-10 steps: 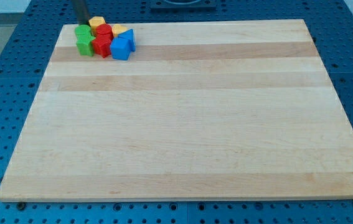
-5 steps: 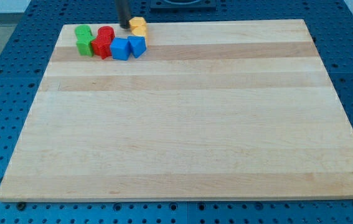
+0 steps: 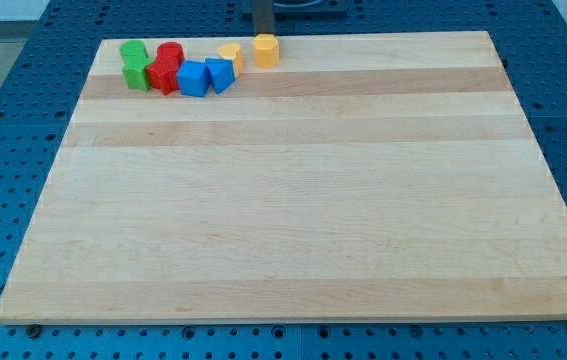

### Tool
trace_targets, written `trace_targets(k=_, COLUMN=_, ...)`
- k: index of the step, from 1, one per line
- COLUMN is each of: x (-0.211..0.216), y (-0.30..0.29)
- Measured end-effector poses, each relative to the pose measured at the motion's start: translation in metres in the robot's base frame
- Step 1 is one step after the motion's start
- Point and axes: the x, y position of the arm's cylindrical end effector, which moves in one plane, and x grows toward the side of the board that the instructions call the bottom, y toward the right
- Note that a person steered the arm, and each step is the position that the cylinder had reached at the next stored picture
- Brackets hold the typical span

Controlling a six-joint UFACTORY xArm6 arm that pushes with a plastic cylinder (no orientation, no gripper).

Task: Push the yellow hexagon towards the center of the board

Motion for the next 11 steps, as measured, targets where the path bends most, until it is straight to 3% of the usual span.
trace_targets(k=3, x=0.021, y=-0.003)
trace_targets(k=11, x=0.161, y=-0.045)
